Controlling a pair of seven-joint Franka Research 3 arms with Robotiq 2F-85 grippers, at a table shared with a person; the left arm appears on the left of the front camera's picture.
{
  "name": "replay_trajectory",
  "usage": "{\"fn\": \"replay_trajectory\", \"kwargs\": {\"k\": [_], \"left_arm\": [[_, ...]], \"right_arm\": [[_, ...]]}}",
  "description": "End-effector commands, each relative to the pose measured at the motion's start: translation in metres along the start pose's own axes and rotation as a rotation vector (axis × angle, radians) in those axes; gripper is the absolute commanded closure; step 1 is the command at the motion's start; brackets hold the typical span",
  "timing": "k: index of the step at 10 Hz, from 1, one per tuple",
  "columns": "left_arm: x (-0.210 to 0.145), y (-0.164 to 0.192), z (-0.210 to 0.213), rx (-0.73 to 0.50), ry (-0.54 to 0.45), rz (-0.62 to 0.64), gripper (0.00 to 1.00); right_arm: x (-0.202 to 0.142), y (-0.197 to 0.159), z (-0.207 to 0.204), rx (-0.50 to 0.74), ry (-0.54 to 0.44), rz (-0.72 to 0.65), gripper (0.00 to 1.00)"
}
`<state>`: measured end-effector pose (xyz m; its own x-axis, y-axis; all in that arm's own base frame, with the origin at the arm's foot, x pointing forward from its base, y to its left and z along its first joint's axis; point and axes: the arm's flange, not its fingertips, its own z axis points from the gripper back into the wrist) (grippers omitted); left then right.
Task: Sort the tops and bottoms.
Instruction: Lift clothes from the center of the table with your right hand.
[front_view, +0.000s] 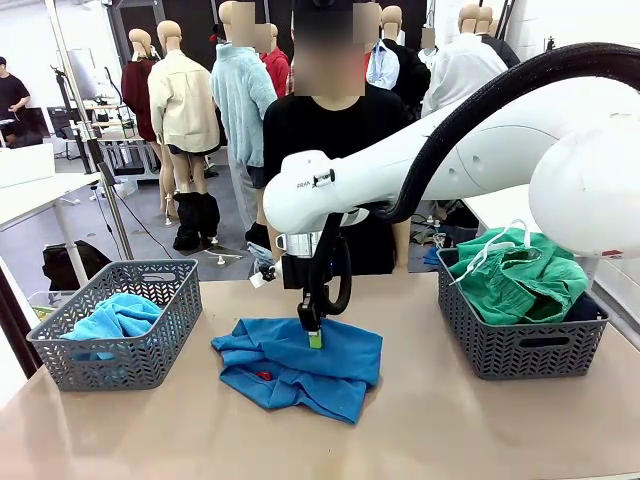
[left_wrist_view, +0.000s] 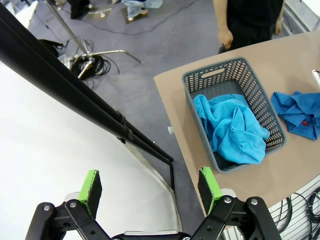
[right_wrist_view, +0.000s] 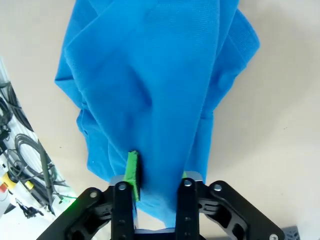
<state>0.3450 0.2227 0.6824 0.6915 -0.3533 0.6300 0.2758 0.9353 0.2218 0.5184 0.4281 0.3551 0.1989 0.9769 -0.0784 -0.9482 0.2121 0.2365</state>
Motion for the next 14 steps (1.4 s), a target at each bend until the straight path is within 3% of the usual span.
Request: {"fn": "replay_trajectory", "kwargs": {"k": [1, 4, 6, 9, 12, 14], "left_arm": [[0.001, 0.002, 0.001, 0.003, -0.002, 0.0, 0.0], [0.001, 0.002, 0.001, 0.003, -0.002, 0.0, 0.0], [0.001, 0.002, 0.001, 0.003, -0.002, 0.0, 0.0], [0.001, 0.002, 0.001, 0.003, -0.002, 0.0, 0.0], [0.001, 0.002, 0.001, 0.003, -0.002, 0.0, 0.0], [0.001, 0.002, 0.001, 0.003, -0.002, 0.0, 0.0]], "right_arm": [[0.0, 0.0, 0.007, -0.024, 0.033, -0.012, 1.0], [-0.009, 0.006, 0.03, -0.035, 0.013, 0.057, 1.0], [-0.02, 0.011, 0.068, -0.08, 0.002, 0.091, 1.0], [-0.021, 0.036, 0.179, -0.37, -0.011, 0.214, 1.0], [0.023, 0.076, 0.309, -0.531, -0.003, 0.336, 1.0], [0.07, 0.119, 0.397, -0.667, -0.018, 0.351, 1.0]]}}
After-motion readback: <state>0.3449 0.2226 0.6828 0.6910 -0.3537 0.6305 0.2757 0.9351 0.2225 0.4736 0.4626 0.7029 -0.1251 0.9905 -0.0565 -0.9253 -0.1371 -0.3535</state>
